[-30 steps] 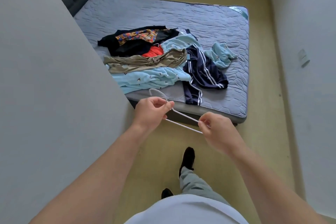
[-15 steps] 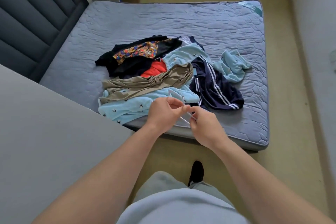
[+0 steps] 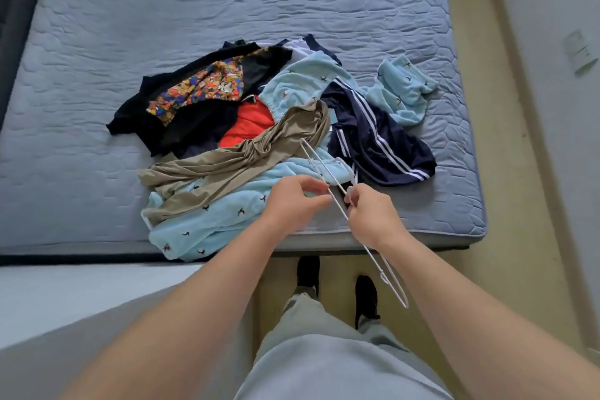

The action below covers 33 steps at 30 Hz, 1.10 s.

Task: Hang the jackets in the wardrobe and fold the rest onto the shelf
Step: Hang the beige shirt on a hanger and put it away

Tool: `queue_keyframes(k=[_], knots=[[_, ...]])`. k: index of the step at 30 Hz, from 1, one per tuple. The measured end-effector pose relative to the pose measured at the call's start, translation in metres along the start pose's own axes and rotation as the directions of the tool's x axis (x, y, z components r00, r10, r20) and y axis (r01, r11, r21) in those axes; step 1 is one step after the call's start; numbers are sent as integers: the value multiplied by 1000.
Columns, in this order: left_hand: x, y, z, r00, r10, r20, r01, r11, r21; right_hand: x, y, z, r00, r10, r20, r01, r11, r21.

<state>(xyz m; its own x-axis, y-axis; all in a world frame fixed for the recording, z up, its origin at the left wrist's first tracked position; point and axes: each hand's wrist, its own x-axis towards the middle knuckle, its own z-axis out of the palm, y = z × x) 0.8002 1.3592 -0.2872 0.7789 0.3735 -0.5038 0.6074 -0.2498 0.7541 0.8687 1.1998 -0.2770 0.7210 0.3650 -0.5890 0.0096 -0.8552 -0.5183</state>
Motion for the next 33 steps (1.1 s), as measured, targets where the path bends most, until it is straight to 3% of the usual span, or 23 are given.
queue_keyframes(k=[7,10,16,20,24,27,30,33], knots=[[124,-105,-56,953,-297,-63,303,940,157,62,-17,49,984,179,12,-179,984,1],[172,-150,-71,934,-347,-86,355,871,339,84,-23,73,968,249,22,-246,965,-97],[232,-209,-78,910,-401,-105,398,775,491,126,-39,115,965,260,-4,-258,954,-150],[260,-255,-85,878,-471,-87,391,600,698,153,-40,138,964,267,3,-266,962,65],[271,-298,-92,763,-646,32,322,422,847,166,-35,154,984,170,45,-174,979,110],[261,-315,-95,703,-708,-74,437,347,830,174,-33,162,988,147,38,-151,981,126],[252,-328,-101,717,-685,-128,513,394,762,179,-32,168,989,148,28,-151,979,137],[248,-327,-108,792,-548,-270,582,544,604,176,-33,171,989,143,28,-146,979,141]])
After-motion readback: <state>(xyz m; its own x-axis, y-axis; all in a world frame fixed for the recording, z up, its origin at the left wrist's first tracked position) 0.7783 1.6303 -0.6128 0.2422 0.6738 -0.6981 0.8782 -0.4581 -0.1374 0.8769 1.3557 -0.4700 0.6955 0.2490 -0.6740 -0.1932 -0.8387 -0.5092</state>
